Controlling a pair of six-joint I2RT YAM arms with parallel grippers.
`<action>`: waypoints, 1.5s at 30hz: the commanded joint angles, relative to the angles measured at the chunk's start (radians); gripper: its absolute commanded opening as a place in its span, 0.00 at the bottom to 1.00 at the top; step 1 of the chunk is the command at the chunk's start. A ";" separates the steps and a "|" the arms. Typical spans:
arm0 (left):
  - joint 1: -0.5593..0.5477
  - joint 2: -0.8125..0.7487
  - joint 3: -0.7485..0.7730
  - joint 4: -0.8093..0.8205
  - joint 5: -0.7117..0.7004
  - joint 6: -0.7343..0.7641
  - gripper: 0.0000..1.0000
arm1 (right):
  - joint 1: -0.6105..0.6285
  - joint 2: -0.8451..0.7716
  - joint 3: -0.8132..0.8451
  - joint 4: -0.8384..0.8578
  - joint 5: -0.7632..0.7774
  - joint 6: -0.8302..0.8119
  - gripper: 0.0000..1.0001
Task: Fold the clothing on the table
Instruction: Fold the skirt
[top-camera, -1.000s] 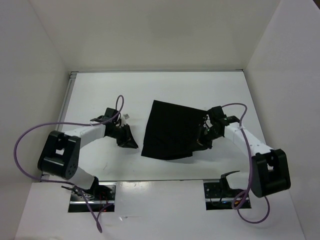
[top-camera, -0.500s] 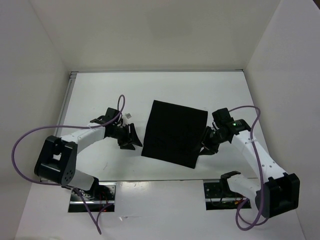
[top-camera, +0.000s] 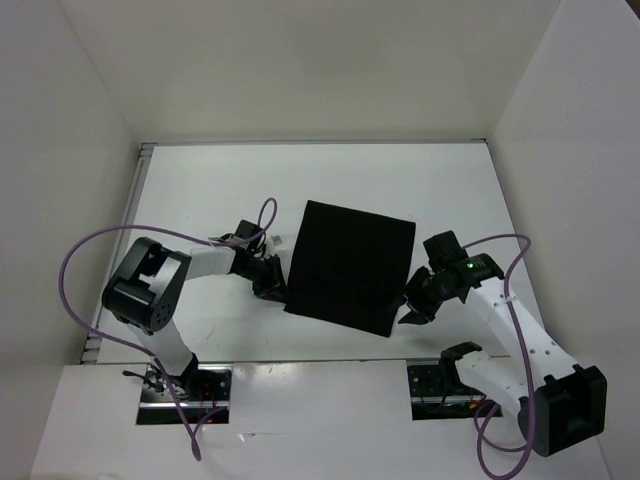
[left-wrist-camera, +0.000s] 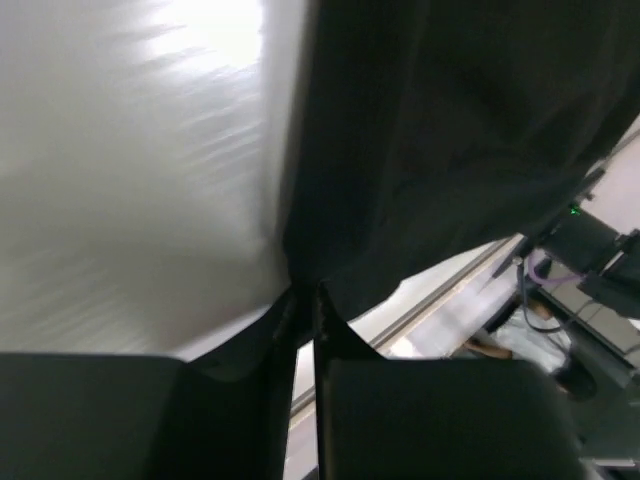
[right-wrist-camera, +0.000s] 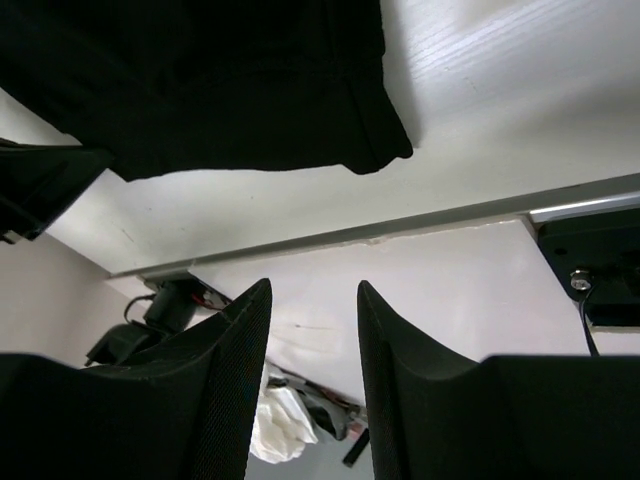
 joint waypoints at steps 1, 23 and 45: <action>-0.038 0.070 0.006 0.051 -0.052 0.019 0.13 | 0.009 -0.032 -0.007 0.009 0.041 0.082 0.46; -0.003 -0.140 0.123 -0.075 -0.219 -0.079 0.00 | 0.257 0.324 0.171 0.107 0.235 0.177 0.46; -0.003 -0.100 0.103 -0.055 -0.190 -0.070 0.00 | 0.362 0.453 0.091 0.181 0.235 0.277 0.46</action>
